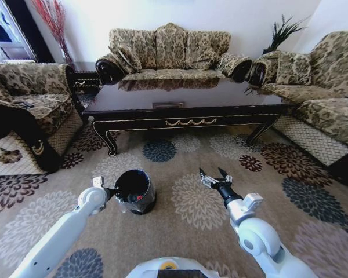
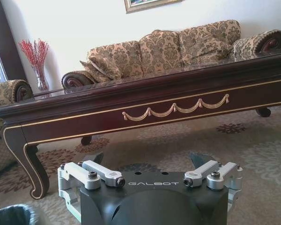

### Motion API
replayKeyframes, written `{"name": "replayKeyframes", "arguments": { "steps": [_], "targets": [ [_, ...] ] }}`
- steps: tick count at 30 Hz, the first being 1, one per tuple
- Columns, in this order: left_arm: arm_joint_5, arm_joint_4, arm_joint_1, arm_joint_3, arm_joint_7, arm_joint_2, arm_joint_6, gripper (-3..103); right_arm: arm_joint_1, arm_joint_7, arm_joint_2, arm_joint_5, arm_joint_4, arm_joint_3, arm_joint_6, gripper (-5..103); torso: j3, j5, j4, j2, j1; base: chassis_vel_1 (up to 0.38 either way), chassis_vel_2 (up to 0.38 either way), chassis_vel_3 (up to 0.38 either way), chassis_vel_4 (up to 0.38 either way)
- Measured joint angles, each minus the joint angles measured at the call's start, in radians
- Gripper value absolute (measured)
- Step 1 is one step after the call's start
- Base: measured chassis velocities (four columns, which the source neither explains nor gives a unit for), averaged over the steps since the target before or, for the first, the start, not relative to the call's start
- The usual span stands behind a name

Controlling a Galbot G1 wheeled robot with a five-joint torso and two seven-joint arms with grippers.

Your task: Move to the front of the table and pick up the trash from the floor, then place it into the trash bin.

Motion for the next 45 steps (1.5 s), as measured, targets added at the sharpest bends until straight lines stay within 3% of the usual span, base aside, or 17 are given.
{"name": "replayKeyframes", "arguments": {
  "steps": [3, 4, 9, 12, 14, 17, 18, 20, 24, 30, 31, 34, 40, 42, 44, 45],
  "targets": [
    [0.056, -0.029, -0.002, 0.001, 0.040, 0.008, -0.026, 44, -0.009, -0.004, 0.005, -0.009, -0.001, -0.003, 0.000, 100, 0.000, 0.0011, 0.0004, 0.000, 0.000, 0.000, 0.000, 0.000, 0.000],
    [0.056, -0.029, -0.002, 0.001, 0.040, 0.008, -0.026, 44, -0.009, -0.004, 0.005, -0.009, -0.001, -0.003, 0.000, 100, 0.000, 0.0011, 0.0004, 0.000, 0.000, 0.000, 0.000, 0.000, 0.000],
    [0.088, -0.086, 0.007, -0.015, 0.061, 0.019, -0.049, 66, -0.019, -0.007, 0.014, -0.018, 0.003, -0.008, 0.000, 100, -0.001, 0.0015, 0.0003, 0.000, 0.000, 0.000, 0.000, 0.000, 0.000],
    [0.096, -0.102, 0.015, -0.032, 0.064, 0.021, -0.057, 71, -0.022, -0.007, 0.017, -0.019, 0.003, -0.006, 0.001, 100, -0.001, 0.0016, 0.0003, 0.000, 0.000, 0.000, 0.000, 0.000, 0.000],
    [0.122, -0.133, 0.036, -0.069, 0.080, 0.025, -0.073, 82, -0.029, -0.010, 0.024, -0.029, 0.004, 0.002, 0.006, 100, -0.001, 0.0016, 0.0004, 0.000, 0.000, 0.000, 0.000, 0.000, 0.000],
    [0.189, -0.162, 0.069, -0.111, 0.117, 0.029, -0.100, 93, -0.041, -0.010, 0.034, -0.055, 0.005, 0.019, 0.019, 100, -0.001, 0.0018, 0.0004, 0.000, 0.000, 0.000, 0.000, 0.000, 0.000],
    [0.256, -0.172, 0.094, -0.135, 0.144, 0.032, -0.124, 97, -0.050, -0.008, 0.039, -0.071, 0.005, 0.032, 0.024, 100, -0.001, 0.0019, 0.0003, 0.000, 0.000, 0.000, 0.000, 0.000, 0.000],
    [0.290, -0.177, 0.109, -0.148, 0.157, 0.033, -0.140, 97, -0.056, -0.008, 0.040, -0.073, 0.005, 0.038, 0.026, 100, -0.001, 0.0018, 0.0004, 0.000, 0.000, 0.000, 0.000, 0.000, 0.000],
    [0.470, -0.231, 0.245, -0.257, 0.250, 0.024, -0.254, 100, -0.097, -0.023, 0.059, -0.067, 0.010, 0.119, 0.077, 100, -0.001, 0.0018, 0.0005, 0.000, 0.000, 0.000, 0.000, 0.000, 0.000],
    [0.580, -0.281, 0.321, -0.320, 0.310, 0.010, -0.351, 100, -0.132, -0.058, 0.085, -0.109, 0.002, 0.202, 0.157, 100, -0.001, 0.0017, 0.0008, 0.000, 0.000, 0.000, 0.000, 0.000, 0.000],
    [0.600, -0.294, 0.333, -0.333, 0.321, 0.008, -0.373, 100, -0.149, -0.066, 0.093, -0.116, 0.004, 0.227, 0.172, 100, -0.001, 0.0018, -0.0002, 0.000, 0.000, 0.000, 0.000, 0.000, 0.000],
    [0.743, -0.317, 0.380, -0.374, 0.355, 0.007, -0.452, 100, -0.217, -0.093, 0.108, -0.085, 0.023, 0.293, 0.189, 100, -0.001, 0.0018, 0.0001, 0.000, 0.000, 0.000, 0.000, 0.000, 0.000],
    [0.805, -0.353, 0.456, -0.442, 0.398, -0.020, -0.525, 100, -0.305, -0.163, 0.138, -0.122, -0.001, 0.353, 0.294, 100, -0.001, 0.0018, 0.0002, 0.000, 0.000, 0.000, 0.000, 0.000, 0.000],
    [0.821, -0.347, 0.478, -0.470, 0.421, -0.035, -0.570, 100, -0.323, -0.195, 0.155, -0.142, -0.018, 0.366, 0.330, 100, -0.001, 0.0017, 0.0001, 0.000, 0.000, 0.000, 0.000, 0.000, 0.000],
    [0.853, -0.325, 0.531, -0.532, 0.469, -0.051, -0.665, 100, -0.333, -0.240, 0.197, -0.180, -0.053, 0.380, 0.394, 100, -0.001, 0.0017, 0.0001, 0.000, 0.000, 0.000, 0.000, 0.000, 0.000],
    [0.853, -0.325, 0.531, -0.532, 0.469, -0.051, -0.665, 100, -0.333, -0.240, 0.197, -0.180, -0.053, 0.380, 0.394, 100, -0.001, 0.0017, 0.0001, 0.000, 0.000, 0.000, 0.000, 0.000, 0.000]
  ]
}}
